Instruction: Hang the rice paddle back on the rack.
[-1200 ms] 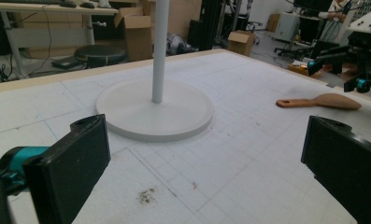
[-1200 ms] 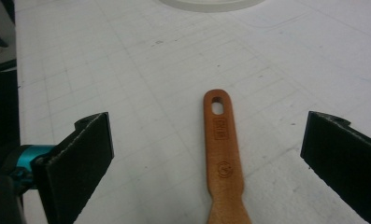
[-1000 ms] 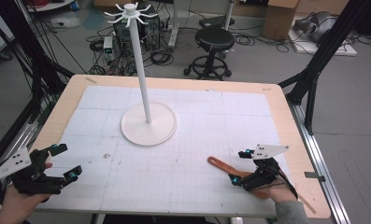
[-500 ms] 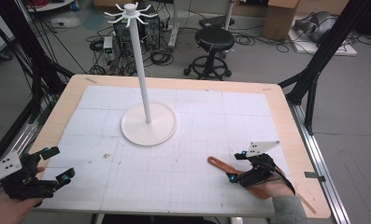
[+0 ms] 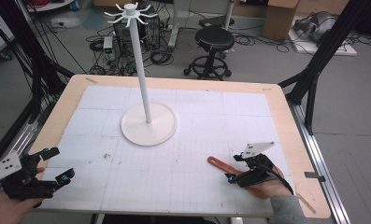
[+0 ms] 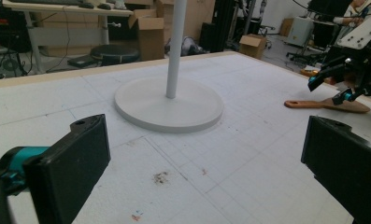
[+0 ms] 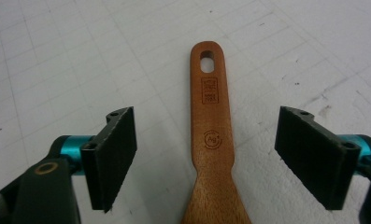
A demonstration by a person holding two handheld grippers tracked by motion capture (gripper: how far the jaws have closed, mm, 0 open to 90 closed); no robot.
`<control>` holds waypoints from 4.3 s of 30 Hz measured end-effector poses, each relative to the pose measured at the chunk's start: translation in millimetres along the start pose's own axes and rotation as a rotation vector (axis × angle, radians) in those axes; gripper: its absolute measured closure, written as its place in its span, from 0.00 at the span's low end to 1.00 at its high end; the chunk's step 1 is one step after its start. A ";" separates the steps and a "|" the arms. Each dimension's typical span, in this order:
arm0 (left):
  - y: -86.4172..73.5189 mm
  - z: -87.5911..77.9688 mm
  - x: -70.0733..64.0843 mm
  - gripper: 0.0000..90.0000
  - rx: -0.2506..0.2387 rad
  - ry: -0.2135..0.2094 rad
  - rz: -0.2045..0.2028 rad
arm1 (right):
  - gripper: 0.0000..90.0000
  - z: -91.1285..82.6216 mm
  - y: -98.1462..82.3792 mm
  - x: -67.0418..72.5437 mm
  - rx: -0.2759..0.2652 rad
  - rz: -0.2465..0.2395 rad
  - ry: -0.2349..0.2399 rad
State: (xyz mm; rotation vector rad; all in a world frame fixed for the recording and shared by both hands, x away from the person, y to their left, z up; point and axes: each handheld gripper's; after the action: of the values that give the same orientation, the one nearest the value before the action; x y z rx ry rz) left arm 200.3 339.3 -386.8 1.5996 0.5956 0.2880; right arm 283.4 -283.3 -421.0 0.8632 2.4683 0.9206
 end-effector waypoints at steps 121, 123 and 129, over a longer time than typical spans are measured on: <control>-0.4 -5.6 2.5 0.02 -0.010 0.006 -0.002 | 0.72 -45.0 15.0 -5.6 -0.187 0.057 -0.115; -0.4 -5.8 2.7 0.02 -0.011 0.006 -0.003 | 0.72 -48.5 15.6 -6.1 -0.199 0.057 -0.122; 0.4 -6.6 2.1 0.02 -0.018 0.010 0.003 | 0.72 -55.6 16.0 -8.3 -0.240 0.063 -0.134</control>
State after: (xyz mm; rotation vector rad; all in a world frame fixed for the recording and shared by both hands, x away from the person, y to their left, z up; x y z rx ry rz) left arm 198.6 346.0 -385.9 1.5823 0.5964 0.3029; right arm 267.3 -304.7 -369.1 0.8915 2.1752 1.1154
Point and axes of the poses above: each handheld gripper's, and its own axes: z roughly forward along the jaws, y roughly out of its top, x roughly to its left, and after that the axes turned 14 degrees about -y, right-handed
